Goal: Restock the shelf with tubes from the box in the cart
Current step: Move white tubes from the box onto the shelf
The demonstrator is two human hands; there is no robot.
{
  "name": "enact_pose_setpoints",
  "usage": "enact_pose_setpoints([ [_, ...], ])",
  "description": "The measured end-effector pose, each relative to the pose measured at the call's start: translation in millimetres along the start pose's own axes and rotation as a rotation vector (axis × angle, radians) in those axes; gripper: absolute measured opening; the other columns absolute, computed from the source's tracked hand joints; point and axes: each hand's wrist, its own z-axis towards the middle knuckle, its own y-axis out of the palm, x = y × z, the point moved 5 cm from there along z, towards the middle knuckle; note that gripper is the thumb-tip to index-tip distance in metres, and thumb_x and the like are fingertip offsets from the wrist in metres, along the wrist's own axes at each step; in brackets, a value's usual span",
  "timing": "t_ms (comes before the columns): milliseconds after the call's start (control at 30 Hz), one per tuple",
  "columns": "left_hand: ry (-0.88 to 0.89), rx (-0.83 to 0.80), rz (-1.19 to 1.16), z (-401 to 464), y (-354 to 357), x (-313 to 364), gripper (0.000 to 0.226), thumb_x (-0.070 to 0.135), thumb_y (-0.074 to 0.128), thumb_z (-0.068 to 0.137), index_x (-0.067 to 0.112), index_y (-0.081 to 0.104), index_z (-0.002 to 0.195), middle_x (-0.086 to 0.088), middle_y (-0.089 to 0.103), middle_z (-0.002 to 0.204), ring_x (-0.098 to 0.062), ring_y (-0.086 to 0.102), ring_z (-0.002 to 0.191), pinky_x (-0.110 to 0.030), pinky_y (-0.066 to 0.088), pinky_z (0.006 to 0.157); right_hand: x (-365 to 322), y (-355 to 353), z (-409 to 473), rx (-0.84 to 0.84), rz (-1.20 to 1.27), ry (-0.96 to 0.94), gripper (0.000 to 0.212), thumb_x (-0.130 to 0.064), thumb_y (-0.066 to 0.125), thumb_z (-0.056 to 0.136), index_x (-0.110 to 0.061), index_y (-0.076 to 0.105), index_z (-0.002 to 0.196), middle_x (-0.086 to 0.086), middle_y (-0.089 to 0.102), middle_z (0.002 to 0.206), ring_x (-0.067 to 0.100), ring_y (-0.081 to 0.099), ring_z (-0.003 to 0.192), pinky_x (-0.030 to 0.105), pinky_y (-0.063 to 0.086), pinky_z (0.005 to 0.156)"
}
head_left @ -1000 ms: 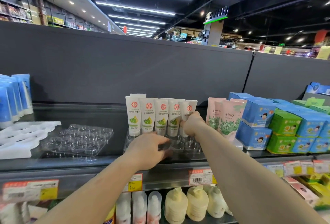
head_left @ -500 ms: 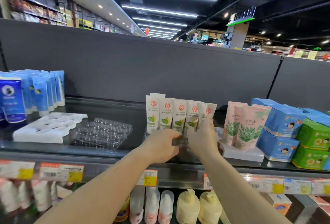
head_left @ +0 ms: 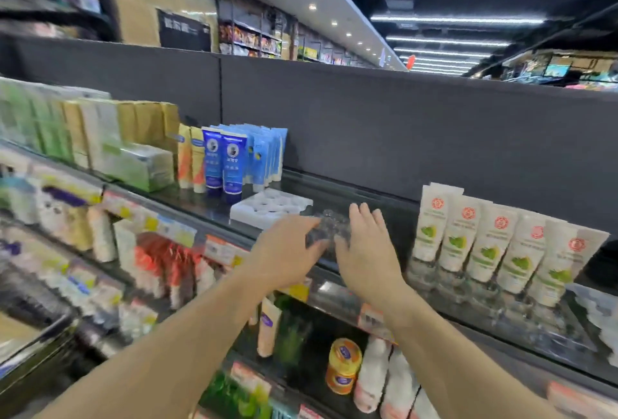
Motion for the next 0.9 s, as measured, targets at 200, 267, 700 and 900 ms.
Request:
enact_pose_setpoints([
  [200,-0.201,0.079,0.3,-47.6,-77.7,-119.4,0.05,0.047,0.046,0.093,0.019,0.05,0.135,-0.005,0.051,0.141,-0.026,0.039,0.135,-0.038,0.029,0.113,-124.6,84.9,29.4,-0.104,-0.1,-0.224,0.068,-0.045,0.022,0.093,-0.003,0.026,0.147,0.017,0.026,0.153,0.036,0.018,0.143,0.043,0.01,0.119],
  [267,-0.276,0.085,0.389,-69.2,-106.4,-161.0,0.057,0.047,0.043,0.096,0.019,0.036,0.146,-0.006,0.034,0.154,-0.025,0.025,0.144,-0.038,0.02,0.118,-171.5,116.1,37.8,-0.167,-0.118,-0.258,0.064,-0.042,0.03,0.099,-0.006,0.02,0.15,0.015,0.019,0.158,0.033,0.012,0.146,0.044,0.01,0.12],
  [700,-0.678,0.168,0.639,-254.7,-307.9,-419.9,0.061,0.055,0.046,0.091,0.028,0.033,0.144,0.001,0.035,0.15,-0.025,0.027,0.139,-0.041,0.026,0.112,-534.0,283.5,19.1,-0.36,0.156,-0.544,0.055,-0.037,0.039,0.099,-0.02,0.024,0.149,0.005,0.021,0.158,0.027,0.007,0.147,0.049,0.015,0.118],
  [900,-0.889,0.16,0.608,-319.9,-354.1,-513.9,0.066,0.058,0.042,0.092,0.026,0.029,0.148,-0.001,0.031,0.155,-0.027,0.023,0.143,-0.043,0.022,0.116,-639.2,353.3,5.6,-0.499,0.17,-0.624,0.057,-0.035,0.04,0.099,-0.021,0.021,0.151,0.005,0.019,0.158,0.028,0.012,0.146,0.047,0.014,0.119],
])
